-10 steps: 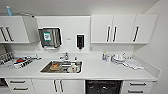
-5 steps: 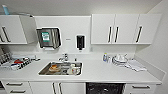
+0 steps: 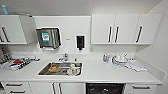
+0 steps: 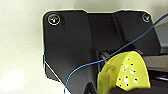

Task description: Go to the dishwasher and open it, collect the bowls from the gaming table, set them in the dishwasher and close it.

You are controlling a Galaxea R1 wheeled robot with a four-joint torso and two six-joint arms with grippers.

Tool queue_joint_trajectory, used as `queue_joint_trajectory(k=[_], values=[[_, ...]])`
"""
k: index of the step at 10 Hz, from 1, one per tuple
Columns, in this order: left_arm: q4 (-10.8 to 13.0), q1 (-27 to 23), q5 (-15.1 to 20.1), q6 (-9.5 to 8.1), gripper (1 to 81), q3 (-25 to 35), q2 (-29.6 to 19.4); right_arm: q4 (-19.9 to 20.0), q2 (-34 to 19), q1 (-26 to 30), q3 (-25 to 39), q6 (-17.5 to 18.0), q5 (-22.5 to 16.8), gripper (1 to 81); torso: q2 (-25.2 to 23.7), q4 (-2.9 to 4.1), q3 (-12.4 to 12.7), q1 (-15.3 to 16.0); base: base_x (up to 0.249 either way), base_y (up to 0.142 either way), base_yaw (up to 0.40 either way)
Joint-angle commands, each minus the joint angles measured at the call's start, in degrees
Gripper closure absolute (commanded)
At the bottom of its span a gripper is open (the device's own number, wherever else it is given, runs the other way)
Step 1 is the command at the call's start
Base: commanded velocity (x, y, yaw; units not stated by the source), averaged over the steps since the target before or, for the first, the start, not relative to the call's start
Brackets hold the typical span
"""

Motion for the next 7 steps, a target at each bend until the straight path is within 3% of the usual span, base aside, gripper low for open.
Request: queue_joint_trajectory(k=[1, 4, 7], values=[[-0.53, -2.90, 1.63, -0.29, 81.1, -0.21, -0.51, -0.24, -0.74, 2.89, -0.13, -0.18, -2.73, 81.1, 0.00, 0.00, 0.00, 0.00, 0.000, 0.000, 0.000], [-0.44, -2.82, 1.63, -0.29, 81.1, -0.21, -0.42, -0.24, -0.74, 2.89, -0.13, -0.18, -2.73, 81.1, 0.00, 0.00, 0.00, 0.00, 0.000, 0.000, -0.052], [-0.44, -2.81, 1.63, -0.29, 81.1, -0.21, -0.51, -0.24, -0.66, 2.89, -0.05, -0.18, -2.64, 81.1, 0.00, 0.00, 0.00, 0.00, 0.000, 0.000, -0.288]])
